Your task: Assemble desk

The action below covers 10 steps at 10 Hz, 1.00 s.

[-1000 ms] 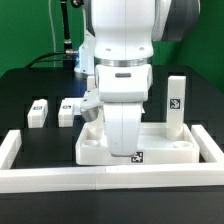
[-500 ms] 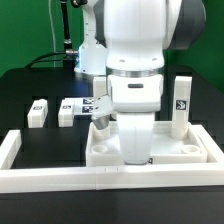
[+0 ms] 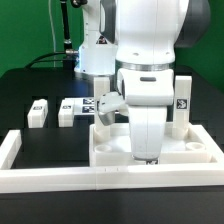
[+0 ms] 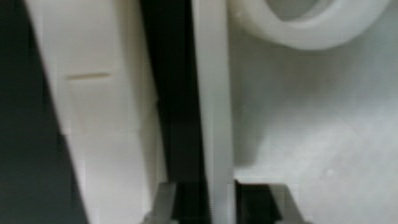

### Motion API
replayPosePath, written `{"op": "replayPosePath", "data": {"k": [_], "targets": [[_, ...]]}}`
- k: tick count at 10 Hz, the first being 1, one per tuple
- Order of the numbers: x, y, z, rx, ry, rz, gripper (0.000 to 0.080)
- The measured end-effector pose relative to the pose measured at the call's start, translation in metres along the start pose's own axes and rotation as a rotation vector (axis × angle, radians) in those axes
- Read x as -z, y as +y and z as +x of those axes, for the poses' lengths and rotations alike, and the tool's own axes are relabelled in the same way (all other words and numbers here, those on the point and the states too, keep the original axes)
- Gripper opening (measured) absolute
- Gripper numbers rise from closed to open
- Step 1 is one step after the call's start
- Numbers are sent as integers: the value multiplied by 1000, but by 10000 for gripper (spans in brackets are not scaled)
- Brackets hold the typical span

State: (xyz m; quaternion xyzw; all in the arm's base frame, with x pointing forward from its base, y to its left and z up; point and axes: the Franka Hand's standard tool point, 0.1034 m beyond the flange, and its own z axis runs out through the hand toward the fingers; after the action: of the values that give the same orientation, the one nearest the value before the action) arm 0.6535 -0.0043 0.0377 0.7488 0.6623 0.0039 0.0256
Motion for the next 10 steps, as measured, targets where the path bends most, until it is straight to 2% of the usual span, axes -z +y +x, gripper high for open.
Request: {"op": "replayPosePath", "data": {"k": [1, 3, 5, 7, 10], "targets": [[4, 5, -4, -7, -2, 4, 64], [6, 6, -7, -10, -7, 31, 64], [-4, 4, -2, -11, -5, 47, 64], [-8, 5, 5, -16, -5, 45, 64], [-8, 5, 6, -7, -13, 41, 64]]}}
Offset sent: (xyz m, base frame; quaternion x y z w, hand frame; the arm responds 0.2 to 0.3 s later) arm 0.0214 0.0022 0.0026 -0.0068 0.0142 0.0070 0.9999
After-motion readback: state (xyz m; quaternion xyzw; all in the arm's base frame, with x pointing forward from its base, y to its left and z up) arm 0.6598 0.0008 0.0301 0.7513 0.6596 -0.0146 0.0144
